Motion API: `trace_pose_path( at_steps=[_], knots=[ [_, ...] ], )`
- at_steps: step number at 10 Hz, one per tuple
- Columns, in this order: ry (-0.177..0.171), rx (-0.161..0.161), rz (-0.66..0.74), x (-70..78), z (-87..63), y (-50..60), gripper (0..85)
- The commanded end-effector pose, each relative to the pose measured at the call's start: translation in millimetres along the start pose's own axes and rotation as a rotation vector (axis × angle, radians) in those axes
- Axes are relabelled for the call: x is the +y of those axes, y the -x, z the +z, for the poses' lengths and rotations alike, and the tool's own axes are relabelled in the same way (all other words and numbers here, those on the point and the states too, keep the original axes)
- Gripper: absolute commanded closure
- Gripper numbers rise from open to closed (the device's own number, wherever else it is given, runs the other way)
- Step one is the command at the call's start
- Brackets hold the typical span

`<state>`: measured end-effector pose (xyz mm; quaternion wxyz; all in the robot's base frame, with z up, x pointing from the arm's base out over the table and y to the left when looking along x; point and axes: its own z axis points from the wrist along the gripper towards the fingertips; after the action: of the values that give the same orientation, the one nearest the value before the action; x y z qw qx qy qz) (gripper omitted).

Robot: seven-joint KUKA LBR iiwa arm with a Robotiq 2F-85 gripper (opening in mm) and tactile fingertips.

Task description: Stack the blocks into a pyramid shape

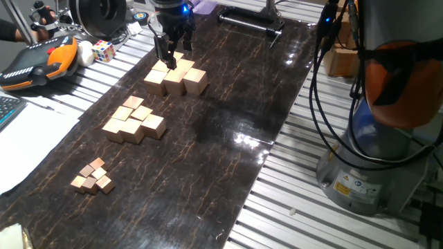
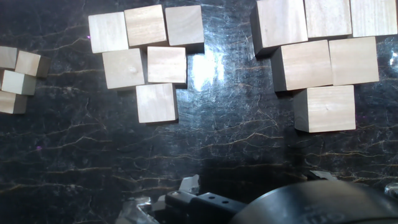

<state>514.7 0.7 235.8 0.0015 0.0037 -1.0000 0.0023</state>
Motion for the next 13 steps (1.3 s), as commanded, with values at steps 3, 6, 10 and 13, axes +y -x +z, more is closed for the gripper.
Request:
trace_pose_path(
  at_steps=[3, 6, 10, 13],
  knots=[
    [-0.147, 0.272, -0.174, 0.1, -0.1, 0.2, 84.3],
    [-0.146, 0.272, -0.175, 0.1, -0.1, 0.2, 84.3],
    [-0.143, 0.258, -0.176, 0.3, 0.5, -0.7, 84.3],
    [-0.143, 0.261, -0.177, 0.5, 0.5, -0.7, 84.3]
  ],
)
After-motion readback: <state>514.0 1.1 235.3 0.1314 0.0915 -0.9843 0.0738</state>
